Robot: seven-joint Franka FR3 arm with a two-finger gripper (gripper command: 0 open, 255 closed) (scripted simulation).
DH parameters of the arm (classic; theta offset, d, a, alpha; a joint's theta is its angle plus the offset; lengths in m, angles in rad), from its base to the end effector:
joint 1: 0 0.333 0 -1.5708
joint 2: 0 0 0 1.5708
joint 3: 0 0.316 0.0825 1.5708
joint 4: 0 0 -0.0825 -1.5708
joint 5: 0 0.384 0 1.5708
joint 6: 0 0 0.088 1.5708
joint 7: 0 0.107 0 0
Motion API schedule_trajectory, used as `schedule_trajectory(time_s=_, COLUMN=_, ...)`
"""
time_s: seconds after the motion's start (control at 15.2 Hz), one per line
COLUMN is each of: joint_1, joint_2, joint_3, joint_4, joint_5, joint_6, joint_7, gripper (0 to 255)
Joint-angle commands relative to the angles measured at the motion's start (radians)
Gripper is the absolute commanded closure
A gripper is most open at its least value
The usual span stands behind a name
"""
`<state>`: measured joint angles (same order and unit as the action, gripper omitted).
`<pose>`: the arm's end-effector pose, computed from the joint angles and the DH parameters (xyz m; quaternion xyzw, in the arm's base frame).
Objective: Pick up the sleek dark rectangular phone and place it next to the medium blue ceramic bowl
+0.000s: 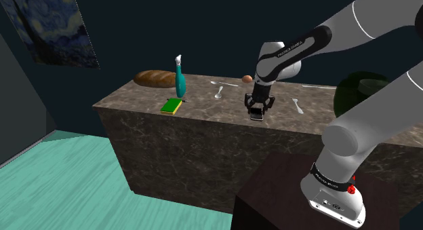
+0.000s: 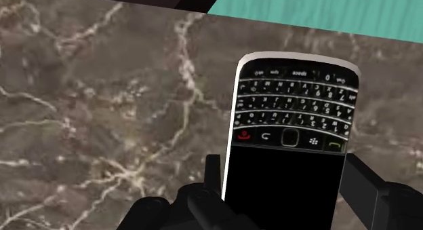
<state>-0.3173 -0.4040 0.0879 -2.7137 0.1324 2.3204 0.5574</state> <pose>0.3705 -0.0861 0.3518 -0.9036 0.4273 -0.0003 0.0319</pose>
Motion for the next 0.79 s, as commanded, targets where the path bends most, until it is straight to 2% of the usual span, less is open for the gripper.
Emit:
schedule_trajectory(time_s=0.0, joint_1=-0.001, joint_2=-0.023, joint_3=-0.001, joint_4=0.011, joint_5=-0.002, joint_6=-0.035, joint_7=0.002, gripper=255)
schedule_trajectory(time_s=0.73, joint_1=-0.005, joint_2=-0.109, joint_3=-0.008, joint_4=0.102, joint_5=-0.014, joint_6=-0.212, joint_7=0.014, gripper=255)
